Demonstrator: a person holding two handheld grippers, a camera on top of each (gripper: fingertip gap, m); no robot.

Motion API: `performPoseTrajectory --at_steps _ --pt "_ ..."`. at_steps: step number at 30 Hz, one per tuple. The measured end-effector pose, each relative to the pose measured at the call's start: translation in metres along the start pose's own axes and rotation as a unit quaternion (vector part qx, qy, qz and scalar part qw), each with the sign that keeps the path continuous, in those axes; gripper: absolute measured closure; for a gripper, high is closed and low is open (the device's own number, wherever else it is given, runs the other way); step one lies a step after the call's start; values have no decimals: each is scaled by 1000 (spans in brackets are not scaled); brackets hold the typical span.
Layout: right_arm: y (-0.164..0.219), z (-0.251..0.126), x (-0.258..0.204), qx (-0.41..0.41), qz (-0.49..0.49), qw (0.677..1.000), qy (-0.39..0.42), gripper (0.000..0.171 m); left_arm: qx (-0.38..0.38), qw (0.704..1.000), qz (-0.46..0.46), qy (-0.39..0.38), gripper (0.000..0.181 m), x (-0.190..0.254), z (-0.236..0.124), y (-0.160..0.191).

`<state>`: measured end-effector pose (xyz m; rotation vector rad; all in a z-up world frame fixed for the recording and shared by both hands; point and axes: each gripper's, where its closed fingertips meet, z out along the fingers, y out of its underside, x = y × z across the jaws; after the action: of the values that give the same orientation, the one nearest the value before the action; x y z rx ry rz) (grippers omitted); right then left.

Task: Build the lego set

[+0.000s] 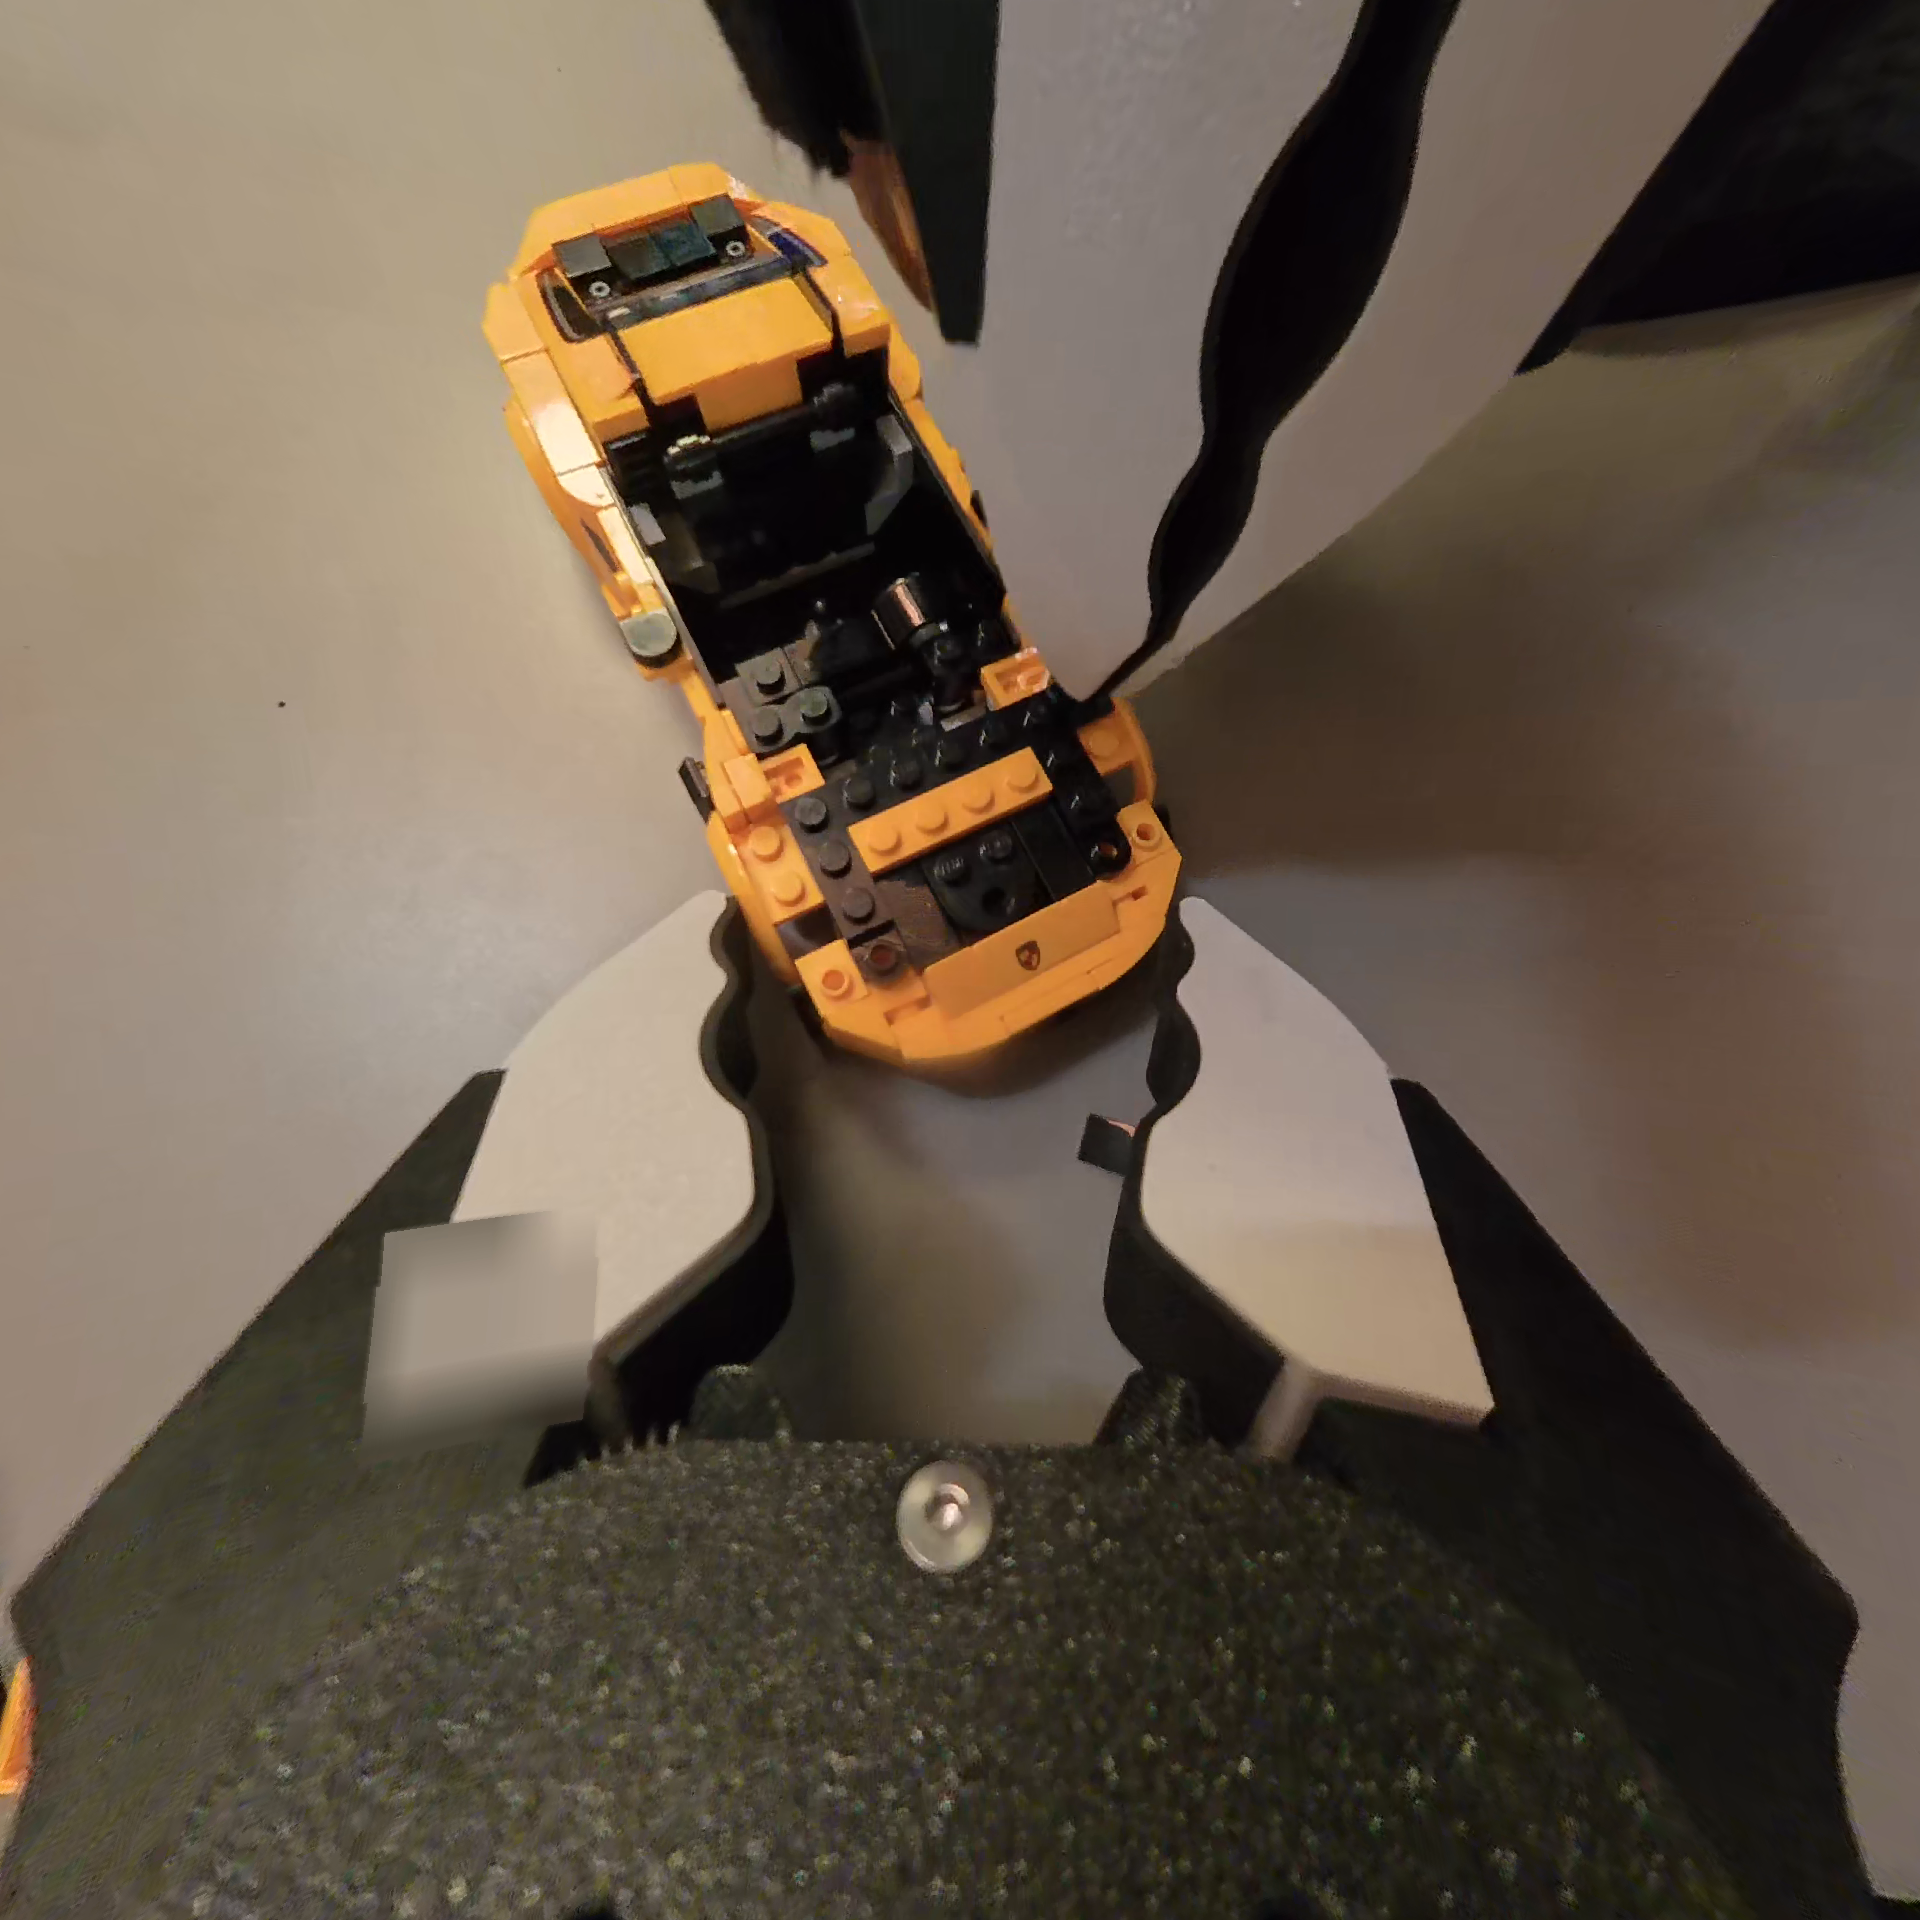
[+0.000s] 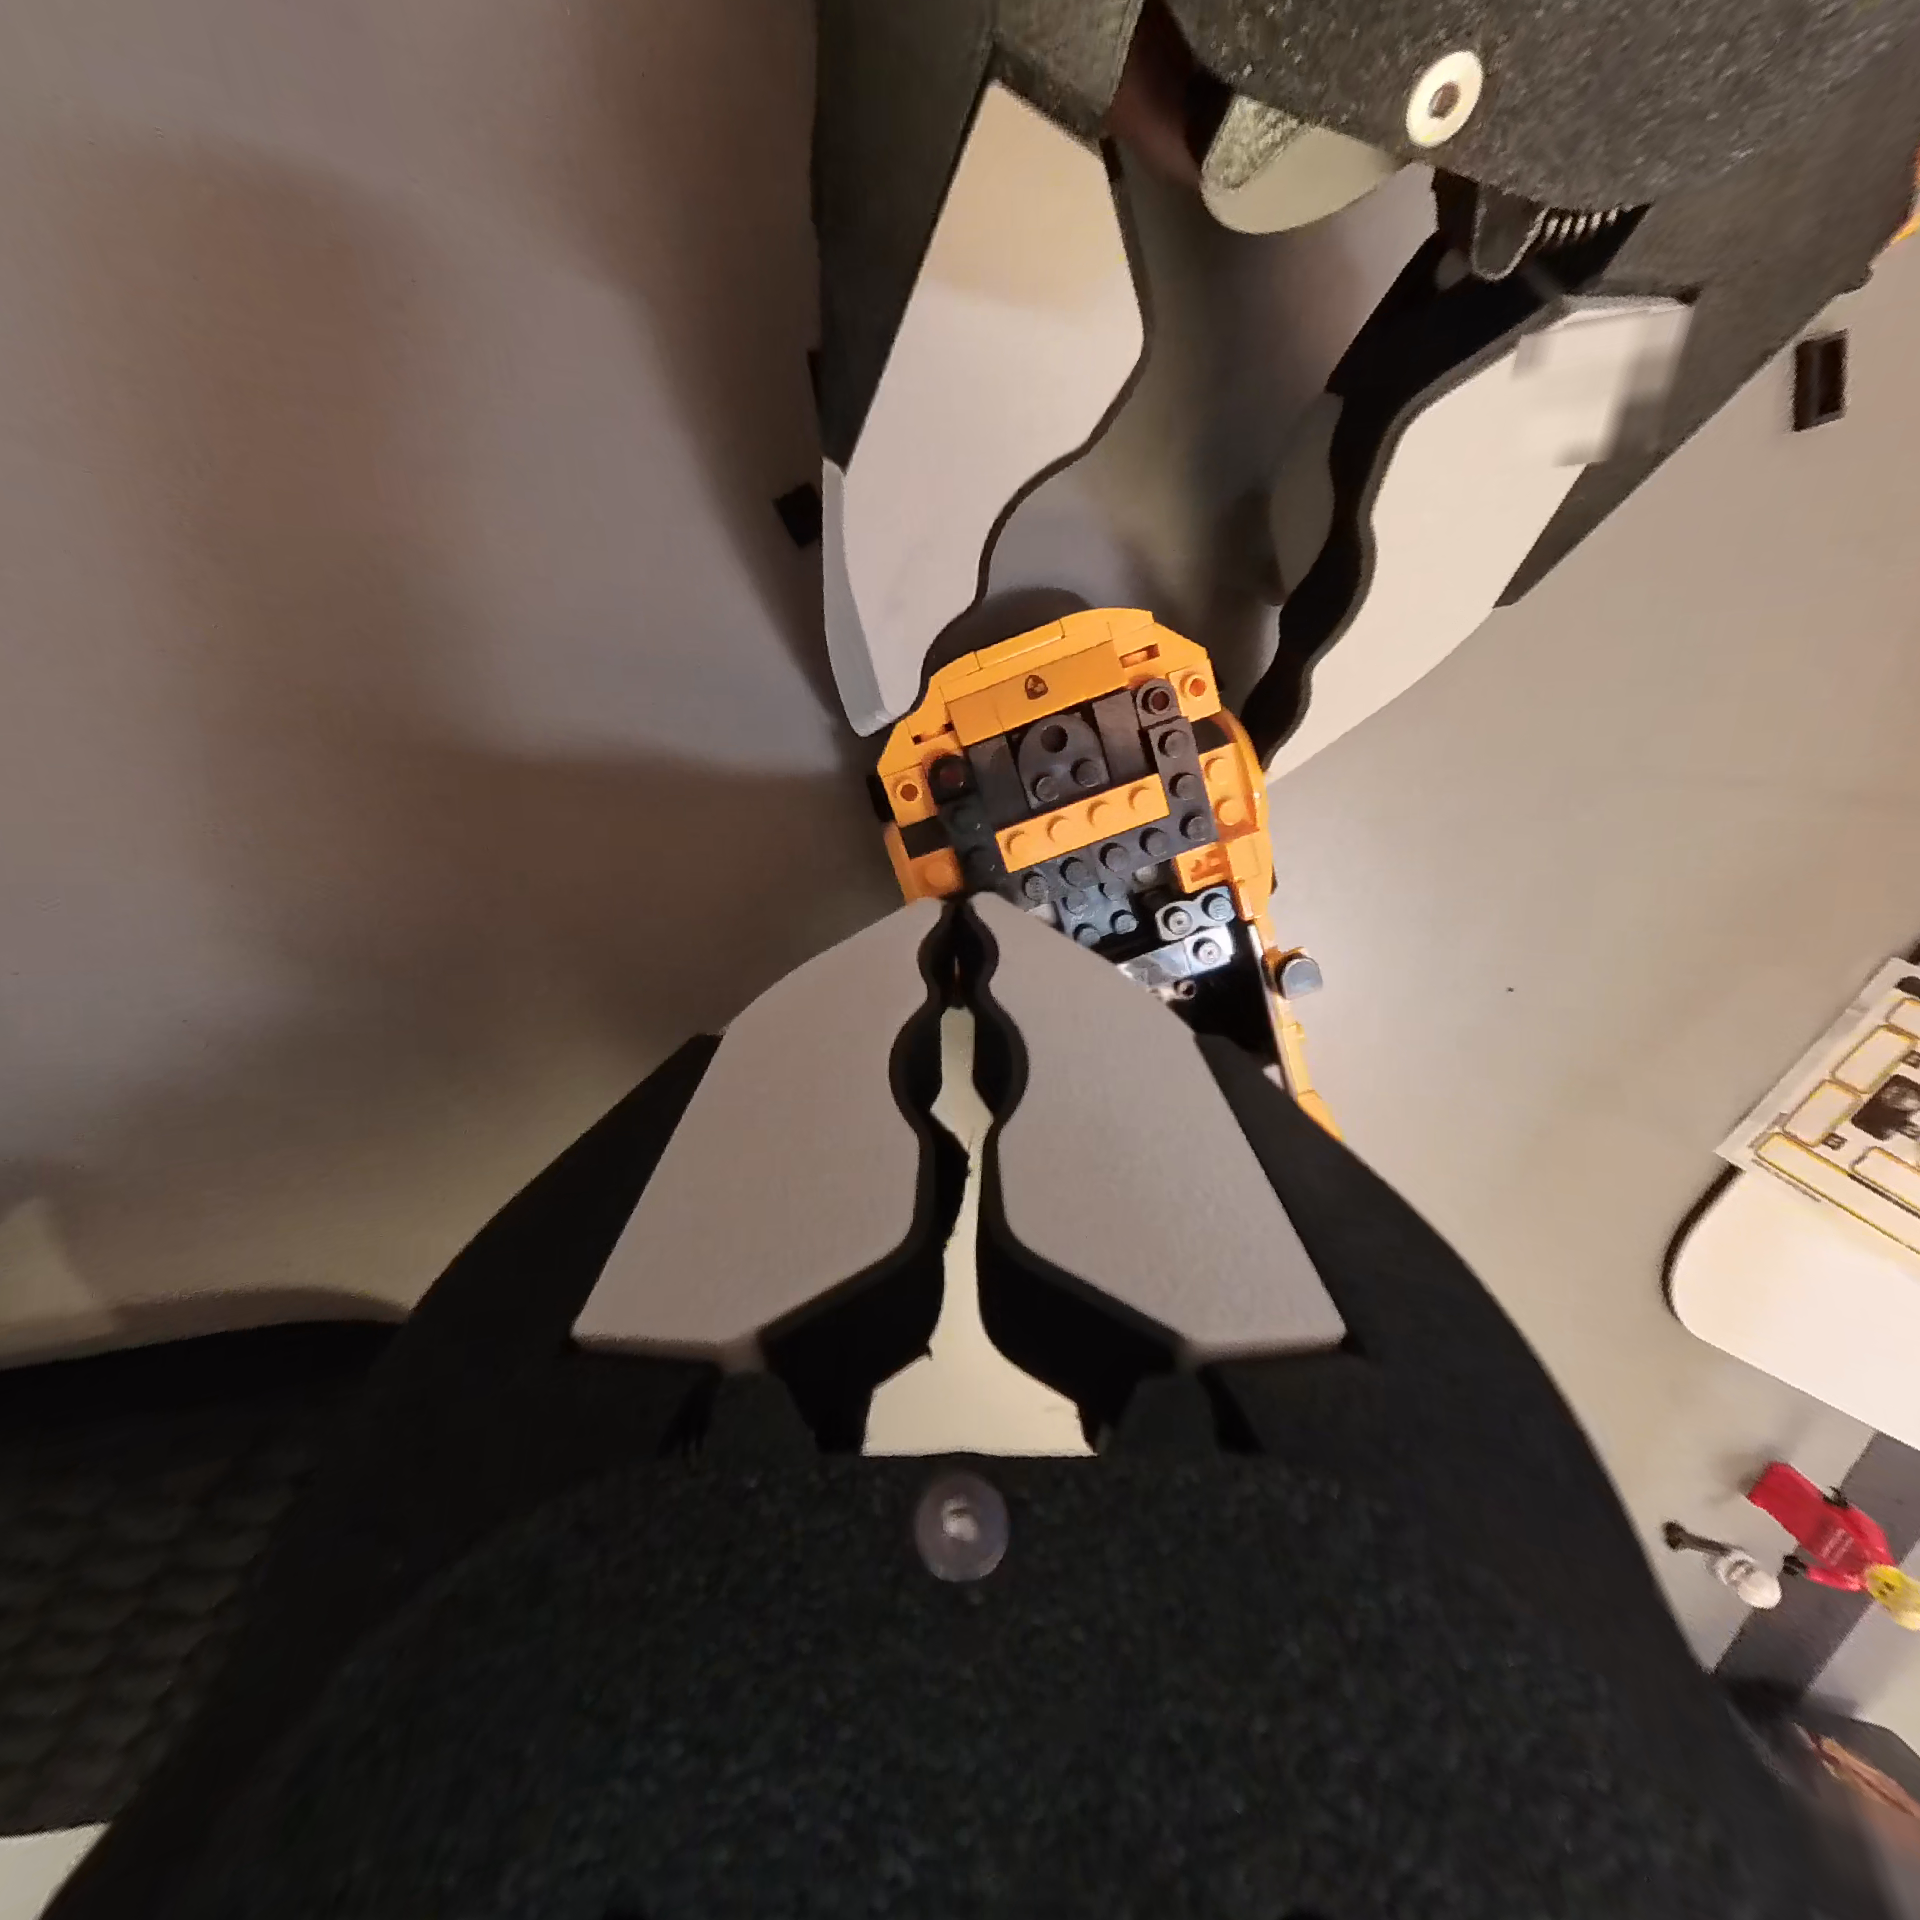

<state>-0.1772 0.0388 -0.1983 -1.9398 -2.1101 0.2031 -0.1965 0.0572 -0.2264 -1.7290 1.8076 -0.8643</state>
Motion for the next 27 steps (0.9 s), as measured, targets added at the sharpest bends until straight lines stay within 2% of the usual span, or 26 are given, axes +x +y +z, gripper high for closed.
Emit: performPoseTrajectory --at_steps 15,20,27 --pt "0 6 -2 -4 106 994 13 171 0 1000 -6 -12 108 1 1 0" --pt "3 -12 5 18 156 986 48 171 -4 999 -25 -26 108 2 2 -1" --pt "13 -15 -1 103 308 939 113 171 -14 999 -24 -38 110 16 3 1"
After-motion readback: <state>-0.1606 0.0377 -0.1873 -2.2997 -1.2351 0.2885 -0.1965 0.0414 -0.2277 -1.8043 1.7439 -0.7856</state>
